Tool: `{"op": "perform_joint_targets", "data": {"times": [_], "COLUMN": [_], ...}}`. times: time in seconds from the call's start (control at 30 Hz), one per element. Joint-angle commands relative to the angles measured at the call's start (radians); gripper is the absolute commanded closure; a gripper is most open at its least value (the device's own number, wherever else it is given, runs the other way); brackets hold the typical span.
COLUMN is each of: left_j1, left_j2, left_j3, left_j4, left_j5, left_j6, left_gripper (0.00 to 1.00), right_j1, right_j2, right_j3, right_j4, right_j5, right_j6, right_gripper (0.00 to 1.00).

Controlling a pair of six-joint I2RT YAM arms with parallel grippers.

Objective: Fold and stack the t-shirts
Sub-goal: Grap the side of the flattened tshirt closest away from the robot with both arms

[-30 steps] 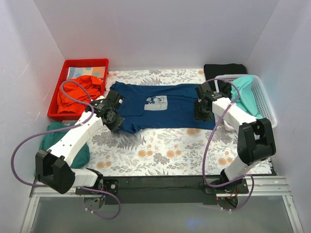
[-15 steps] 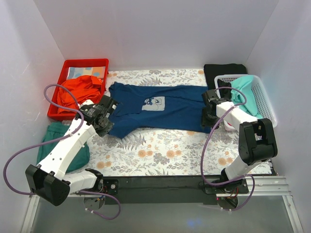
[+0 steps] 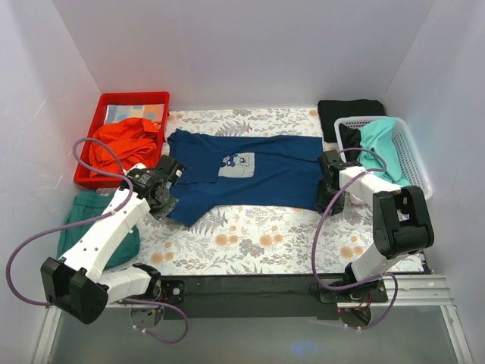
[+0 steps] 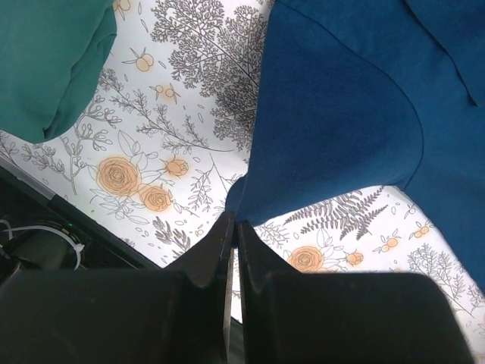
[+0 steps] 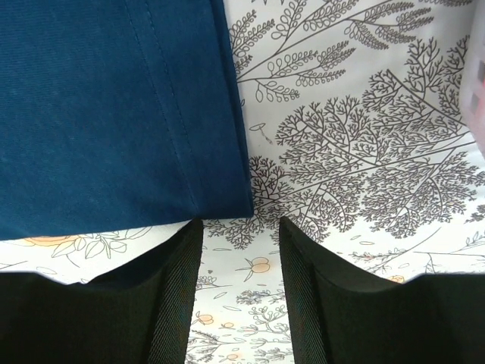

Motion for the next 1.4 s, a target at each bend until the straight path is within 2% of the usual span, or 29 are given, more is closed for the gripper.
{"op": "perform_joint_targets", "data": {"times": [0.0, 0.17, 0.57, 0.77, 1.03, 1.13, 1.23, 1.33, 1.37], "left_j1": [0.007, 0.006, 0.006, 0.007, 0.006, 0.007, 0.006, 0.006, 0.006], "left_j2": [-0.021, -0.018, -0.013, -0.013, -0.044, -0.049, -0.058, -0.061, -0.064], "left_j3": [-0.011, -0.005, -0.019, -0.027, -0.03, -0.028, -0.027, -0.025, -0.025], "left_j4": [0.014, 0.016, 0.035, 0.042, 0.022, 0.012, 0.005, -0.001, -0.004], "left_j5": [0.007, 0.009, 0.026, 0.038, 0.041, 0.044, 0.04, 0.038, 0.04], "left_j6": [-0.008, 0.0, 0.009, 0.011, -0.002, -0.006, -0.009, -0.009, -0.009], "left_gripper": [1.0, 1.0, 1.0, 1.0, 1.0, 1.0, 1.0, 1.0, 1.0], "right_j1": [-0.001, -0.005, -0.004, -0.01, -0.048, -0.056, -0.061, -0.064, -0.064], "right_j2": [-0.022, -0.018, -0.142, -0.088, 0.005, 0.016, -0.008, -0.027, -0.033], "right_j3": [-0.051, -0.047, 0.033, 0.045, -0.033, -0.054, -0.082, -0.111, -0.117], "right_j4": [0.03, 0.047, 0.002, 0.016, 0.109, 0.108, 0.109, 0.1, 0.097], "right_j5": [-0.029, 0.013, -0.019, -0.011, -0.034, -0.043, -0.04, -0.042, -0.042], "right_j6": [0.022, 0.025, 0.025, 0.019, 0.012, 0.01, 0.013, 0.013, 0.015], "right_gripper": [0.51, 0.57, 0.55, 0.54, 0.56, 0.6, 0.71, 0.88, 0.98]}}
